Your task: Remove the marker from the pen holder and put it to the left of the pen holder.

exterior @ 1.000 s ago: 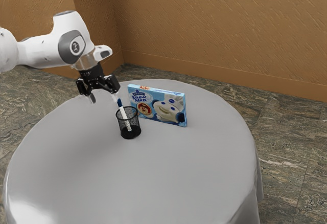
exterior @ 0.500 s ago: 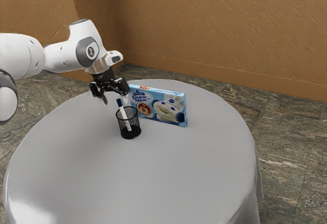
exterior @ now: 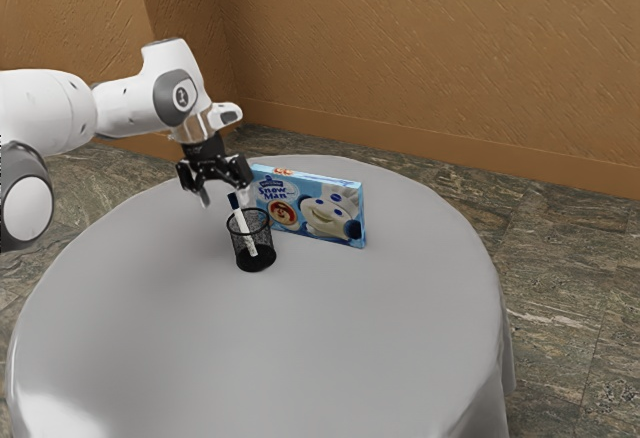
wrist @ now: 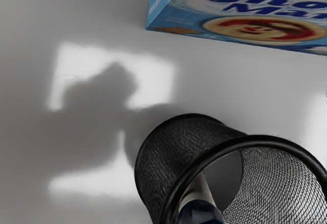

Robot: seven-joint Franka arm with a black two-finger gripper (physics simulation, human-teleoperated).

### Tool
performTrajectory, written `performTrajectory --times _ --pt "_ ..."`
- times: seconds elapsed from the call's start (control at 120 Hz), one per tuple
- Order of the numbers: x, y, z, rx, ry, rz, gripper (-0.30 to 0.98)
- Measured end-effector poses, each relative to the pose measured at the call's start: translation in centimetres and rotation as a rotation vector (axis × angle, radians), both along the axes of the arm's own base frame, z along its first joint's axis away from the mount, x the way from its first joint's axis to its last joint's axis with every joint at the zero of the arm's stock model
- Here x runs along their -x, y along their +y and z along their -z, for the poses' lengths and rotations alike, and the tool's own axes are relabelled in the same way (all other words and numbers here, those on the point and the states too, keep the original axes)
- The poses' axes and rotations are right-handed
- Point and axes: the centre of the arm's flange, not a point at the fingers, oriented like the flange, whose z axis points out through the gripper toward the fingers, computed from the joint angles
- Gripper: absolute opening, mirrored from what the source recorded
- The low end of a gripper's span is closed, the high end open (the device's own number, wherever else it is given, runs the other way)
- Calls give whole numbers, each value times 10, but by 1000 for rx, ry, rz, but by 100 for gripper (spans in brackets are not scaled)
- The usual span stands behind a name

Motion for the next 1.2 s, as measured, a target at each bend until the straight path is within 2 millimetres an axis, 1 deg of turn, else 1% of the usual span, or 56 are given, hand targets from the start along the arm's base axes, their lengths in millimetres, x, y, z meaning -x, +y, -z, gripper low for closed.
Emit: performTrajectory --times 0.2,0.292,0.4,0.433,0.575,0.675,0.808,0.983,1.033,1.067,1.133,1.2 --pt "-4 -1 4 3 5 13 69" --pt "-11 2 4 -13 8 16 69" --pt "-11 4 4 -15 18 19 68" --pt "-11 3 4 -15 20 21 63" --pt "-11 -3 3 -10 25 32 32" --pt "-13 -9 1 -3 23 42 17" --pt "-13 -11 0 -1 22 45 5" --pt "-14 -15 -2 -5 20 52 -1" --pt "-14 -19 -5 -7 17 58 -2" --pt "-15 -24 -11 -12 10 65 -2" --pt "-13 -31 -29 -19 -11 74 -3" --pt "-5 -41 -54 -24 -32 87 -4"
